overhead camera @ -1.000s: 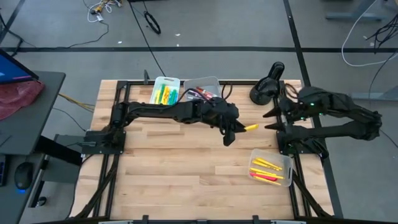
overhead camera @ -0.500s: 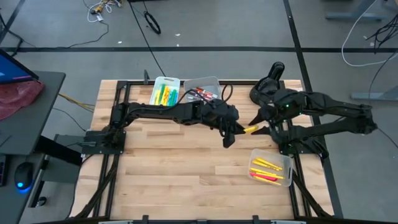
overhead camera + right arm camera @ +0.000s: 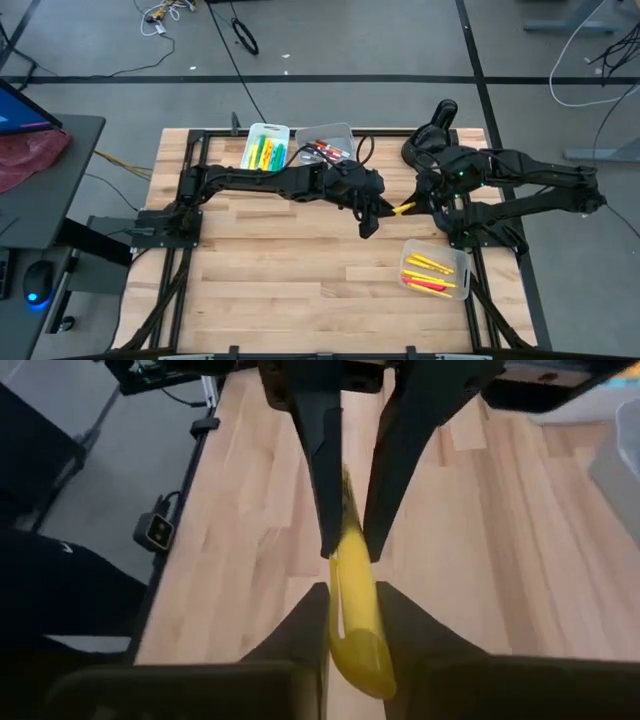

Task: Pick & Place Markers
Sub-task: Put the yellow pen into the transparent bin

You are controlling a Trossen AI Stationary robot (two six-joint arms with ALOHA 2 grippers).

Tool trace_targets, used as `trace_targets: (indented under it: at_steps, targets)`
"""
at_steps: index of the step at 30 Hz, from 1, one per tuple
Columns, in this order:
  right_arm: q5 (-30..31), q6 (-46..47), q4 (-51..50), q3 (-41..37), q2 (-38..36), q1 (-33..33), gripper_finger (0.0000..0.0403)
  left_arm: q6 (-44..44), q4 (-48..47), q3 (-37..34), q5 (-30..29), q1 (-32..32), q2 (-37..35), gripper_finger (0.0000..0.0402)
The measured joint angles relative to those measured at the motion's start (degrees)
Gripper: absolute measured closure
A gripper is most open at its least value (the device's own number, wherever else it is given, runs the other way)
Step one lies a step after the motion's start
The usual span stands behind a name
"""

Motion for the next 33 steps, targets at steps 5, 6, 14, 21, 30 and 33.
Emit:
trace_targets:
  at_steps: [5,6,14,21,30,33]
  targets:
    - [-3.7,6.8,-11.5,1.2,-0.8,1.4,0.0357,0.1,0.5,0.0,-0.1,0.1,-0.1,0.0298]
    - [-4.8,8.1,-14.0,2.3,-0.7,1.9,0.0357,0.0,0.4,0.0,-0.2,0.1,-0.1,0.0282]
    - [-7.7,30.6,-37.9,3.8,-4.0,14.2,0.0357,-1.0,-1.3,0.0,-0.2,0.1,-0.1,0.0184]
    - [-0.4,46.0,-31.1,-2.5,-7.4,26.6,0.0357,-1.1,-3.2,0.0,-1.3,0.1,-0.1,0.0171]
    - [11.8,55.7,-17.2,-17.0,-7.0,37.6,0.0357,-2.6,-3.4,0.0,-1.3,0.1,-0.1,0.0188]
    - [15.8,60.4,-12.9,-21.2,-7.0,40.3,0.0357,-2.6,-3.4,0.0,-1.3,0.1,-0.1,0.0190]
